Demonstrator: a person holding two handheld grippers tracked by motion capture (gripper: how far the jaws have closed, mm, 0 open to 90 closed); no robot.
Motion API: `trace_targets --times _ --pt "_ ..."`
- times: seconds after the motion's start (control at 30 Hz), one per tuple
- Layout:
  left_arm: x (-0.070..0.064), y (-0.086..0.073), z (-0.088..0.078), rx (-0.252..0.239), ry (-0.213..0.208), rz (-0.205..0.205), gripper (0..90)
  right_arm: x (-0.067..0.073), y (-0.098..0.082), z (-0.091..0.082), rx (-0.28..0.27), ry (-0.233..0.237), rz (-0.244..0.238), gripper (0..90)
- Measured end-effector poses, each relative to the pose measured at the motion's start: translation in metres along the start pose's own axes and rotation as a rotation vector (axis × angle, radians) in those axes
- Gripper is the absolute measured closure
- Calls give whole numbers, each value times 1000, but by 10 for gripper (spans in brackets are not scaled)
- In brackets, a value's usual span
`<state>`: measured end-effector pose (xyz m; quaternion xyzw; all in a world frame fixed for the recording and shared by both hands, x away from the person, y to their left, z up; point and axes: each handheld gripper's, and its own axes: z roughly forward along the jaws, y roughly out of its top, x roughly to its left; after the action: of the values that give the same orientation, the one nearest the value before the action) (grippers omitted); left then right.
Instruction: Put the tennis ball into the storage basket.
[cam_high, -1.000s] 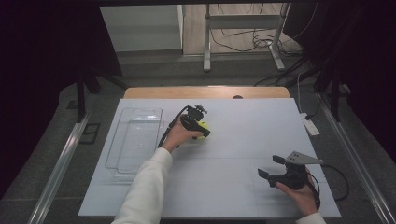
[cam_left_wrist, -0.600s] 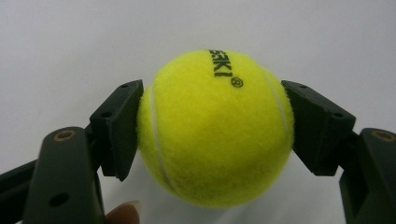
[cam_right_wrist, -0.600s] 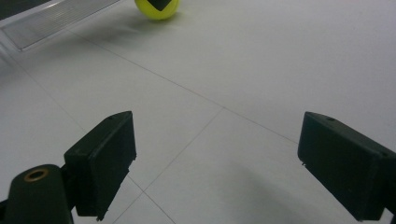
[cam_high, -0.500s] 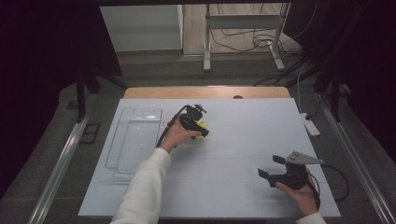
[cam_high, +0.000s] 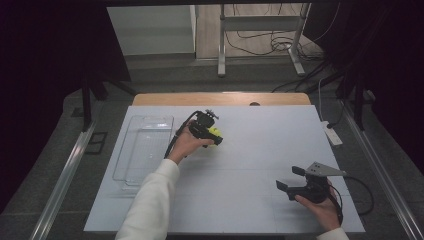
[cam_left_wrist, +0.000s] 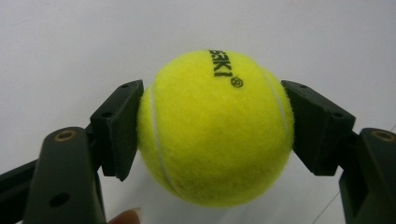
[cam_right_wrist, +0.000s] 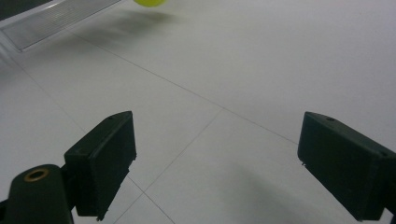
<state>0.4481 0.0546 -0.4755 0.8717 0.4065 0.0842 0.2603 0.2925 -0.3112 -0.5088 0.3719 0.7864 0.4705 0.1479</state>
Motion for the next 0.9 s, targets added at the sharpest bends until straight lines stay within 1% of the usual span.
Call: trace_targets --times 0.13,0.3,0.5,0.63,0.73,0.9 --pt "0 0 -4 -17 -11 7 269 0 0 0 -2 0 -1 118" --pt "-1 -1 -8 -20 -14 11 268 0 0 0 -2 0 0 118" --pt "-1 -2 -18 -49 -5 8 268 0 0 0 -2 1 -1 118" --pt "-2 -3 -28 -68 -5 17 268 0 0 0 -3 1 0 119" --pt "-2 -4 -33 -77 -5 14 268 0 0 0 -4 1 0 119" --pt "-1 -5 -38 -83 6 15 268 0 0 0 -4 0 0 120"
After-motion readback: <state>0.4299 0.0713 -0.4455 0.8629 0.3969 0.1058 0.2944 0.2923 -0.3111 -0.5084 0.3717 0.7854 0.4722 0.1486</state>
